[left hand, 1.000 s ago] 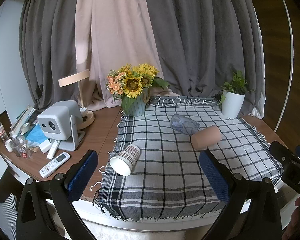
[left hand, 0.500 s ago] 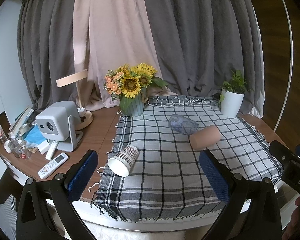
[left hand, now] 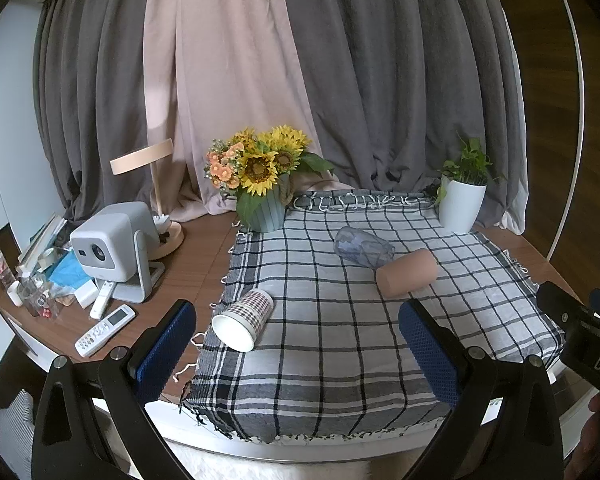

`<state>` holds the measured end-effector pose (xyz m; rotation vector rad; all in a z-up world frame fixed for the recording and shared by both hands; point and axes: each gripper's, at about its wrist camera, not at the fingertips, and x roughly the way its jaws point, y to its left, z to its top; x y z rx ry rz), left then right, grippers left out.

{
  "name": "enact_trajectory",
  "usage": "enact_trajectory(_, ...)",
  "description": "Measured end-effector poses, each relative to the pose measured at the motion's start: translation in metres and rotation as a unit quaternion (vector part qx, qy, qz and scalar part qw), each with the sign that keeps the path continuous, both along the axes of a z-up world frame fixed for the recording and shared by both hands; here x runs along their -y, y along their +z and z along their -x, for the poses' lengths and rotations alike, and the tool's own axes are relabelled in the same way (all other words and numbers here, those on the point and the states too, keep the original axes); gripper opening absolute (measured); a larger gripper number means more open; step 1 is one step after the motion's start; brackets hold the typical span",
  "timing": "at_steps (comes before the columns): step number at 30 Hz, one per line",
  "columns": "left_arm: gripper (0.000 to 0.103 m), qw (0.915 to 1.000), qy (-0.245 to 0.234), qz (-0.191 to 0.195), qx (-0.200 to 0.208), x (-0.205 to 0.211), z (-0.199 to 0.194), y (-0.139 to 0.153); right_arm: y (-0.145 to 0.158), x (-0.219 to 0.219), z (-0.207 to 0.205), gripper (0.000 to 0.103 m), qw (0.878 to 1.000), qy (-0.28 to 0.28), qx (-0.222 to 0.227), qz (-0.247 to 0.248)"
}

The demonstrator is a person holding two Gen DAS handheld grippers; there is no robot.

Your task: Flip cup upside down

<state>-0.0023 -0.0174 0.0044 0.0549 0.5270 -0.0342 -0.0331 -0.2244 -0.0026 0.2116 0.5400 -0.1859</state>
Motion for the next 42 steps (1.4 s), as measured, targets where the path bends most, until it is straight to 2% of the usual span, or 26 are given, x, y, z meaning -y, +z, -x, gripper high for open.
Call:
enact_trajectory(9,0.103,1.0,0.008,0.0,-0.002,0.011,0.002,-0.004,-0.004,0.006,-0.001,0.099,1.0,0.006,0.0,-0.001)
enact_trajectory(14,0.103,0.9999,0.011,-0.005,-0.008,0.023,0.001,-0.006,-0.009,0.024,-0.005,0.099,1.0,0.019,0.003,-0.002)
enact_trajectory(18,0.103,0.999,0.001,0.004,-0.044,0.024,-0.009,-0.012,-0.01,0.029,-0.012,0.099,1.0,0.025,-0.003,-0.004)
enact_trajectory(22,0.103,0.997,0.014,0.004,-0.077,0.024,-0.022,-0.023,-0.024,0.025,-0.029,0.099,0.998,0.051,-0.042,-0.025)
enact_trajectory(27,0.103,0.992,0.029,0.003,-0.123,0.013,-0.048,-0.038,-0.043,0.024,-0.051,0.099,0.993,0.064,-0.083,-0.056)
enact_trajectory(30,0.103,0.9893,0.028,-0.016,-0.142,0.006,-0.072,-0.045,-0.055,0.019,-0.073,0.099,0.989,0.06,-0.114,-0.072)
enact_trajectory(37,0.103,0.979,-0.024,-0.047,-0.197,-0.017,-0.141,-0.064,-0.066,-0.008,-0.12,0.099,0.987,0.032,-0.129,-0.089)
enact_trajectory(40,0.103,0.9734,-0.035,-0.042,-0.222,-0.035,-0.174,-0.076,-0.07,-0.026,-0.142,0.099,0.987,0.009,-0.134,-0.086)
enact_trajectory(42,0.102,0.9668,-0.044,-0.036,-0.249,-0.047,-0.195,-0.088,-0.073,-0.038,-0.155,0.099,0.986,-0.001,-0.141,-0.088)
